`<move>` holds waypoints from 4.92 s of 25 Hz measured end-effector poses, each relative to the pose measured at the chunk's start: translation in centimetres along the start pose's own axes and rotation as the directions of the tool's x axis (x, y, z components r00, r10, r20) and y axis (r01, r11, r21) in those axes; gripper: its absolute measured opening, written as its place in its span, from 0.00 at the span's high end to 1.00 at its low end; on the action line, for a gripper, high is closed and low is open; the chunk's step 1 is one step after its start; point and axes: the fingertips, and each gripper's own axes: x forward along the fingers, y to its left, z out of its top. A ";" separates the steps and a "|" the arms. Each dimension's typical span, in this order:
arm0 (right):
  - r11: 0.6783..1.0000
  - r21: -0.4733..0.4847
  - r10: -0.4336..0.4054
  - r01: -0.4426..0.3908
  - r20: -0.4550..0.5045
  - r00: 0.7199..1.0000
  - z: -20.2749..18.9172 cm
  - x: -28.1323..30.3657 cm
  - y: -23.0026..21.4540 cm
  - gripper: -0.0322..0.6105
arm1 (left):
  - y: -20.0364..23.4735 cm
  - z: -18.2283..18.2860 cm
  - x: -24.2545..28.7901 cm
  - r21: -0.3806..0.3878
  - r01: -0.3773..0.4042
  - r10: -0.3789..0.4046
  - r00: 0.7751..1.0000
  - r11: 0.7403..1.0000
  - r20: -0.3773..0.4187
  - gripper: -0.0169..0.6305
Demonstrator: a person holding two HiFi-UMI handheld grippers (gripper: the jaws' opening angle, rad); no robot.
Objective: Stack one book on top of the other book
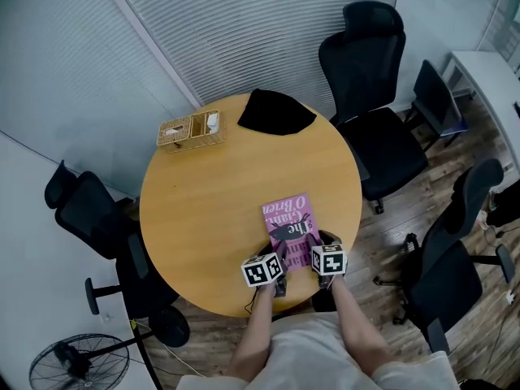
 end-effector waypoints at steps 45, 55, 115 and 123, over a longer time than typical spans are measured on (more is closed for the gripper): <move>0.987 0.041 -0.158 0.153 0.231 0.960 -4.3 -10.1 5.3 0.70 | 0.5 -2.1 -12.4 0.407 0.208 -0.248 0.967 0.890 0.049 0.65; 0.983 0.071 -0.181 0.168 0.264 0.947 -5.3 -11.8 6.8 0.72 | 1.0 -2.3 -13.9 0.442 0.208 -0.260 0.964 0.873 0.060 0.66; 0.985 0.104 -0.165 0.139 0.324 0.931 -6.6 -14.3 5.5 0.92 | -1.8 -1.3 -14.6 0.457 0.209 -0.291 0.950 0.865 0.117 0.93; 0.984 0.103 -0.173 0.147 0.325 0.930 -6.7 -14.4 5.3 0.92 | -1.3 -1.1 -14.5 0.447 0.203 -0.284 0.951 0.871 0.121 0.93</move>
